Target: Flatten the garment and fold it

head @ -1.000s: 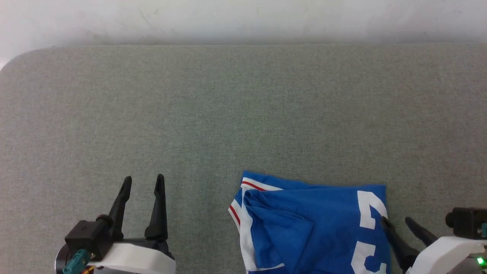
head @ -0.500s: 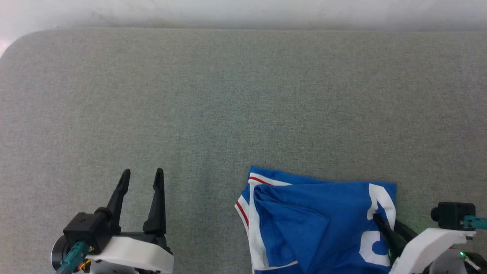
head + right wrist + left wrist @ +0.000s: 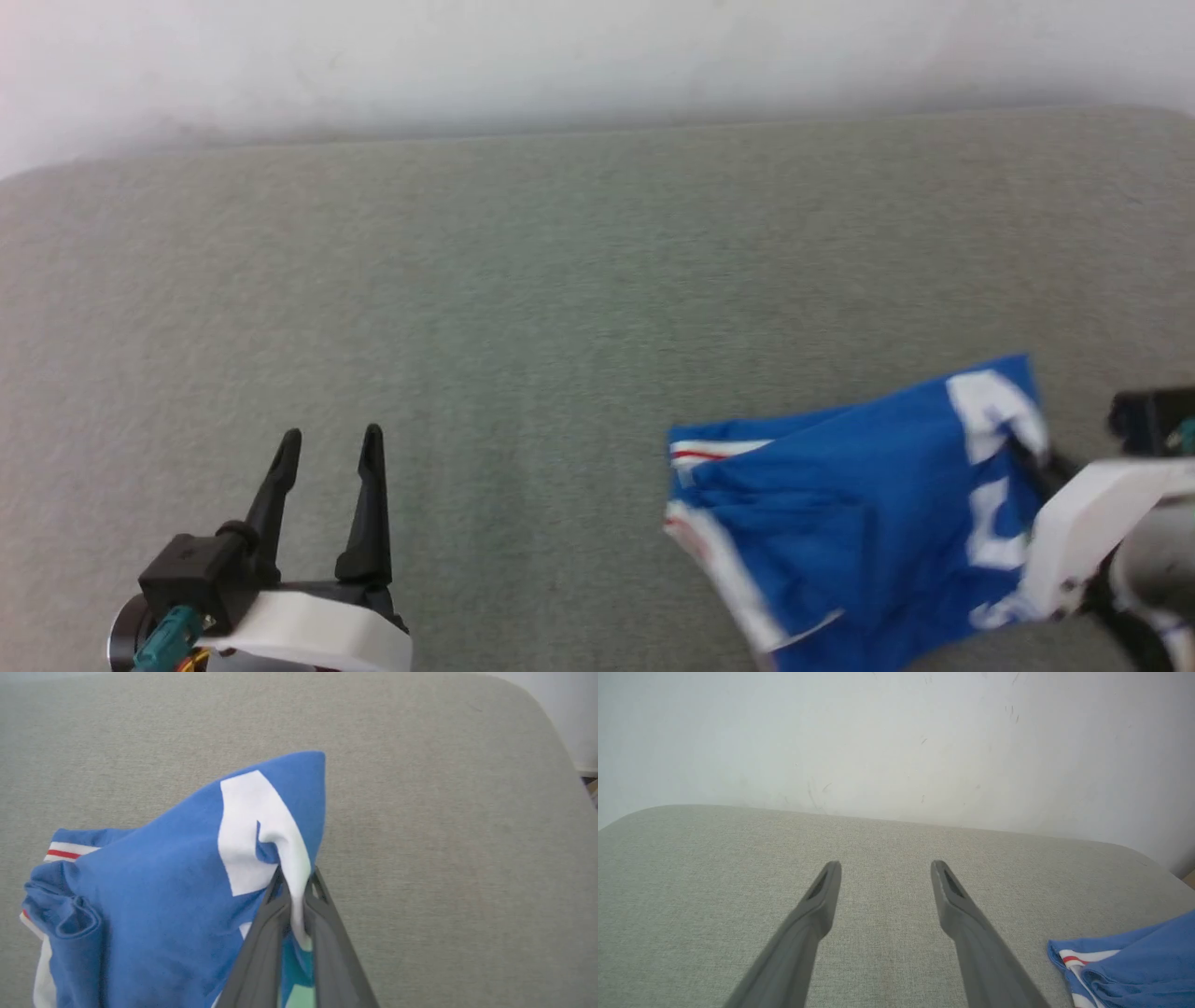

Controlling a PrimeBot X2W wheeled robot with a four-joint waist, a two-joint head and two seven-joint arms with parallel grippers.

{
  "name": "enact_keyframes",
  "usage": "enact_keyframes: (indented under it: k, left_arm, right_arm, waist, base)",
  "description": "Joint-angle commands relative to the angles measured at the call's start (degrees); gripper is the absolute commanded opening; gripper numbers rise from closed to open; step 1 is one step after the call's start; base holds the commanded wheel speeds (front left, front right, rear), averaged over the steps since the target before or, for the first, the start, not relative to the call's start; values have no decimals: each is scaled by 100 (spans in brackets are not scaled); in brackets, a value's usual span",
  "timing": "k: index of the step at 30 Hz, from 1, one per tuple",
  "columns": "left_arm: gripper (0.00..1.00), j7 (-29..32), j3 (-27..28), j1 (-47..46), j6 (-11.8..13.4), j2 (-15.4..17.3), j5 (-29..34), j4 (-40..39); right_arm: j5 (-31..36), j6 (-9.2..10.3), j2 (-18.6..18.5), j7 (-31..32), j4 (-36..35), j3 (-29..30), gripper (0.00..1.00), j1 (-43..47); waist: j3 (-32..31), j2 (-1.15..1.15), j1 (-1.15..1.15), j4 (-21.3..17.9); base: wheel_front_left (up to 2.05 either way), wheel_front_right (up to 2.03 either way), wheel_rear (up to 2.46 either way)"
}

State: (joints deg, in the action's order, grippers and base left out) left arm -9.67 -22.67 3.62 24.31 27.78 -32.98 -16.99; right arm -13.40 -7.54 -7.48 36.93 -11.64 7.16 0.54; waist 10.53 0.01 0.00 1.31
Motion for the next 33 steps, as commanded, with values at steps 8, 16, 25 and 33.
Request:
enact_keyframes:
  k: [8, 16, 25, 33]
  left_arm:
    - [100, 92, 10, -329, -19, 152, 96, -171]
    - [100, 237, 126, -864, -9, 387, 333, -408]
    - [100, 384, 10, -1671, -116, 486, 698, -584]
    - [100, 65, -16, -1925, -104, 385, 908, -590]
  right_arm:
    - [347, 5, -1428, 349, 301, 485, 0, -927]
    - [501, 5, -2627, -11, 788, 769, 0, -1656]
    - [797, 5, -2876, -655, 1790, 956, 0, -2278]
    - [1097, 5, -2680, -924, 2375, 1102, 100, -2420]
  waist:
    - [348, -1, 0, -554]
    - [1358, -1, 0, -701]
    - [2241, -1, 0, -741]
    - [2394, -1, 0, -721]
  base:
    - [0, 0, 0]
    - [0, 0, 0]
    - [0, 0, 0]
    - [0, 0, 0]
